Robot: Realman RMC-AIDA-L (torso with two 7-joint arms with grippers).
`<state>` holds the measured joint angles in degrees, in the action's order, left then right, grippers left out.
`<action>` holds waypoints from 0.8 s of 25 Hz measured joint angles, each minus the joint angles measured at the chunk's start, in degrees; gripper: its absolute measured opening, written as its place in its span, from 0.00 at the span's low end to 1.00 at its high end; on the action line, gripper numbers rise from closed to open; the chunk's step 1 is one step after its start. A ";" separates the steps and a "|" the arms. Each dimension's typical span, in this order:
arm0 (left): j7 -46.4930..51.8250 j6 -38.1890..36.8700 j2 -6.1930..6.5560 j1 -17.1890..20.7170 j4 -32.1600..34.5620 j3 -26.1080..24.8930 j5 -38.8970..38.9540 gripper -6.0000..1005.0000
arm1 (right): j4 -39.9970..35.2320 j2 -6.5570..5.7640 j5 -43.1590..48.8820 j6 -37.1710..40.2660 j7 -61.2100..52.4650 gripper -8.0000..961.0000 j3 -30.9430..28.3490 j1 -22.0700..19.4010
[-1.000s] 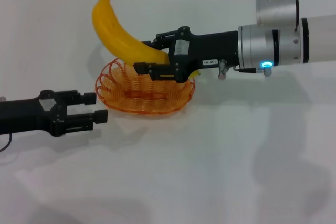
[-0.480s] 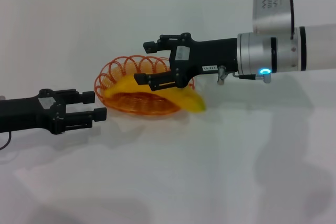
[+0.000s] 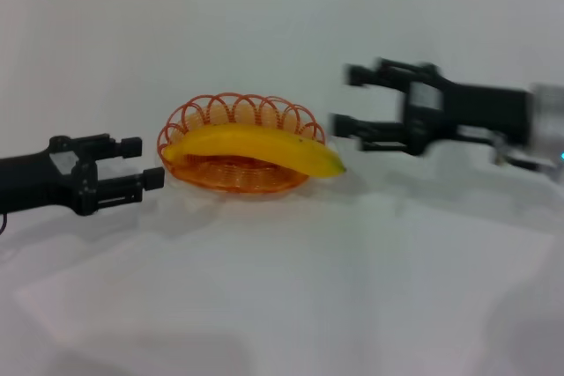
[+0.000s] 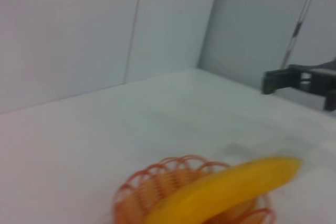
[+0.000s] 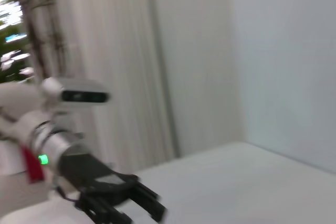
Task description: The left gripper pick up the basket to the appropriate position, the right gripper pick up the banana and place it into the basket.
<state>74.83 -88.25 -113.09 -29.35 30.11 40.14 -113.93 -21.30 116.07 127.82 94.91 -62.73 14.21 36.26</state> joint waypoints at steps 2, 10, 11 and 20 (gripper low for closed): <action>-2.33 2.11 -0.66 0.88 0.03 -0.58 0.01 0.69 | -0.90 -0.60 0.17 0.15 -1.08 0.90 -0.18 -2.67; -5.65 2.97 -1.64 2.44 0.14 -4.79 0.04 0.69 | -1.20 -1.60 2.53 -0.32 -1.10 0.90 1.92 -5.43; -5.76 2.75 -1.67 2.45 0.14 -4.93 0.03 0.69 | -1.21 -1.61 3.19 -0.49 -1.15 0.90 2.21 -5.29; -7.16 2.29 -1.77 2.62 0.13 -5.07 0.27 0.69 | -1.27 -0.39 7.09 -2.86 5.15 0.90 2.47 -4.95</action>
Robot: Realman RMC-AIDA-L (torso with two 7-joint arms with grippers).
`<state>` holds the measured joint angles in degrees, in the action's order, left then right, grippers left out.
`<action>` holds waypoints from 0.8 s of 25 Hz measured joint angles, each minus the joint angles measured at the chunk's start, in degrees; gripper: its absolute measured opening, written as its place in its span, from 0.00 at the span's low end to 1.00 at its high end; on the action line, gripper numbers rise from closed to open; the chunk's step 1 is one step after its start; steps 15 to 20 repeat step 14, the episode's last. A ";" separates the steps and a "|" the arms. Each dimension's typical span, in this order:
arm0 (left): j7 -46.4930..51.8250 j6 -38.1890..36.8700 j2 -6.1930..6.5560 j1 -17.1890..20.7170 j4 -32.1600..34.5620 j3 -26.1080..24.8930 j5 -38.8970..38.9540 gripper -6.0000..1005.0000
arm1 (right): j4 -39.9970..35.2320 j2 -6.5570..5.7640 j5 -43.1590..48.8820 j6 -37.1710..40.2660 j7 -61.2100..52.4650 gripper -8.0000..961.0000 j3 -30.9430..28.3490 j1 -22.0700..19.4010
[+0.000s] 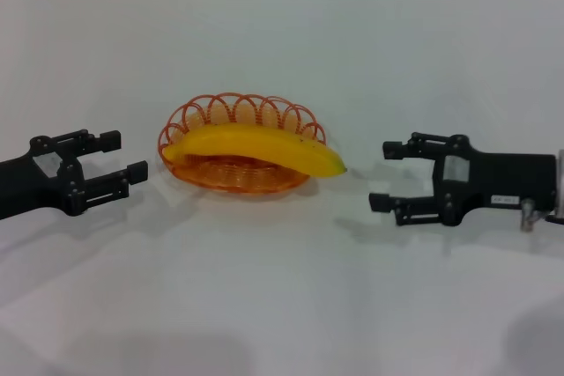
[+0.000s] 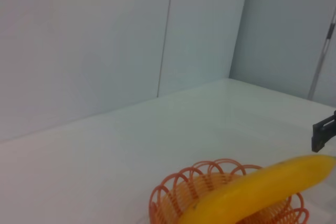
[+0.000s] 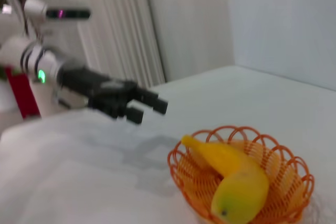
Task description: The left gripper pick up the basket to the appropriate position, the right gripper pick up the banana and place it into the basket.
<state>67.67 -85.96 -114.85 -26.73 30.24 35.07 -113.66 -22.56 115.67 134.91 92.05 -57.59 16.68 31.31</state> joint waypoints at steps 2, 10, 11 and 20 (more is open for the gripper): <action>-1.10 0.00 -0.01 0.08 0.00 0.00 0.24 0.69 | 0.10 0.59 0.09 -0.86 3.38 0.90 -0.10 0.01; -11.61 0.78 -1.48 0.56 -2.39 0.01 3.79 0.69 | 1.02 0.98 -0.37 -1.64 5.39 0.90 -0.60 0.99; -12.95 0.65 -1.47 0.59 -3.43 0.07 4.77 0.69 | 1.46 1.00 -0.38 -1.73 5.39 0.90 -0.60 1.17; -13.57 0.43 -1.24 0.54 -4.75 0.37 5.37 0.69 | 2.02 0.93 -0.40 -1.86 5.39 0.90 -0.60 1.33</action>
